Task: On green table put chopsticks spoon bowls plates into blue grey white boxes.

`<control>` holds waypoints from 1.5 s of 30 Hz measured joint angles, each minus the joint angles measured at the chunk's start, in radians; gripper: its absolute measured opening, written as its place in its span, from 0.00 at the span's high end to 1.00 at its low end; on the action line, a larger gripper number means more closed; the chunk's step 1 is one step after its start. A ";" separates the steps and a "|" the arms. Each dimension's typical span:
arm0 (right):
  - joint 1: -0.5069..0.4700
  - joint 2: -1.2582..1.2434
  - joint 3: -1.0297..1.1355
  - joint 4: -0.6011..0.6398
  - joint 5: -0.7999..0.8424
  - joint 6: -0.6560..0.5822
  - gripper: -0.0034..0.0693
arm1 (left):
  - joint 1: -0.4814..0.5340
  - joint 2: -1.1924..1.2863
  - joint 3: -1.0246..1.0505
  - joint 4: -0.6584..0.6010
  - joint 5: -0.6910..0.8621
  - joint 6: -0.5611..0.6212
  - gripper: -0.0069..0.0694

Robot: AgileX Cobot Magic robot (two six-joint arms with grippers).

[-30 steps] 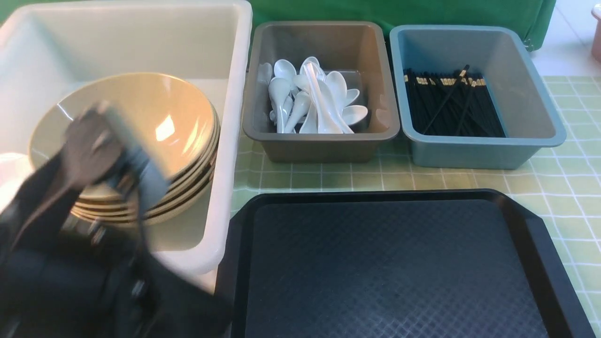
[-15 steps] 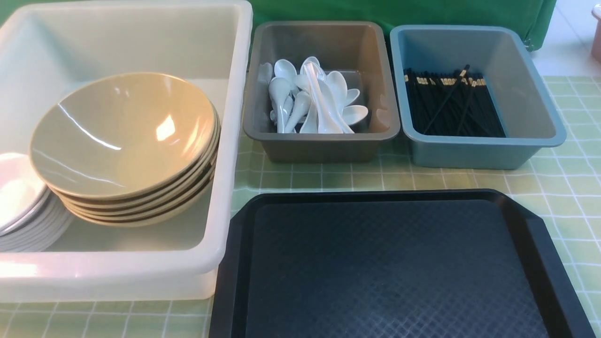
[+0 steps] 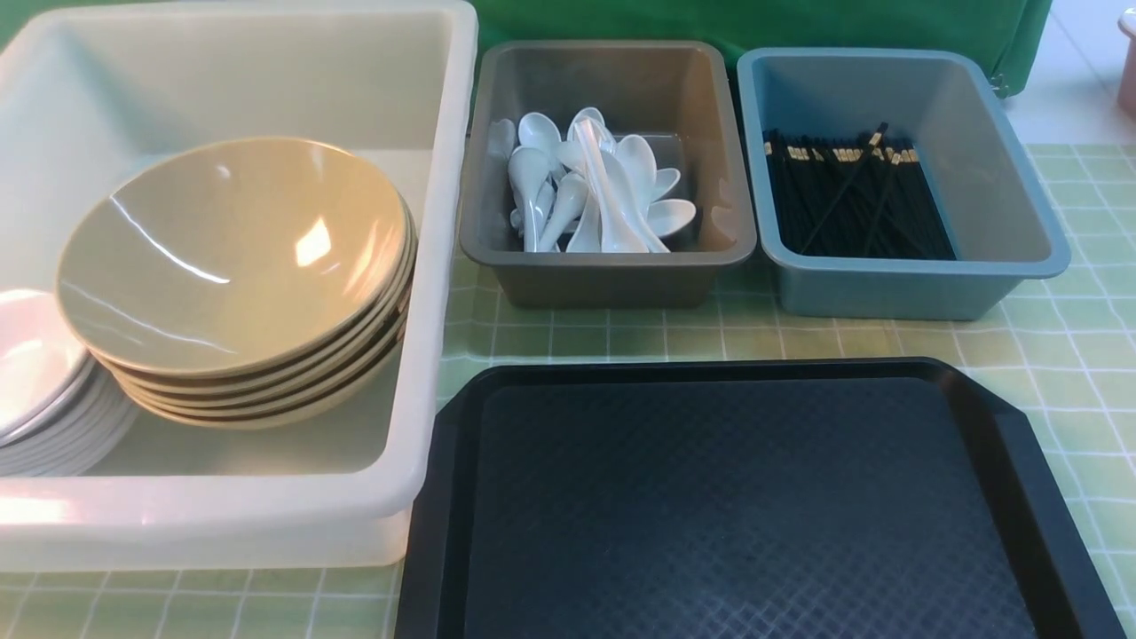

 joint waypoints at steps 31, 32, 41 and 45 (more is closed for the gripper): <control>0.000 0.000 0.001 0.000 0.000 0.000 0.87 | 0.402 0.001 0.453 0.651 -0.775 -0.341 0.91; 0.000 0.000 0.001 0.000 0.000 0.000 0.87 | 0.406 0.002 0.483 0.658 -0.782 -0.347 0.91; 0.000 0.000 0.001 0.000 0.000 0.000 0.86 | 0.480 0.003 0.548 0.680 -0.830 -0.350 0.91; 0.000 0.000 0.001 0.000 0.000 0.000 0.85 | 0.530 0.003 0.551 0.680 -0.848 -0.350 0.91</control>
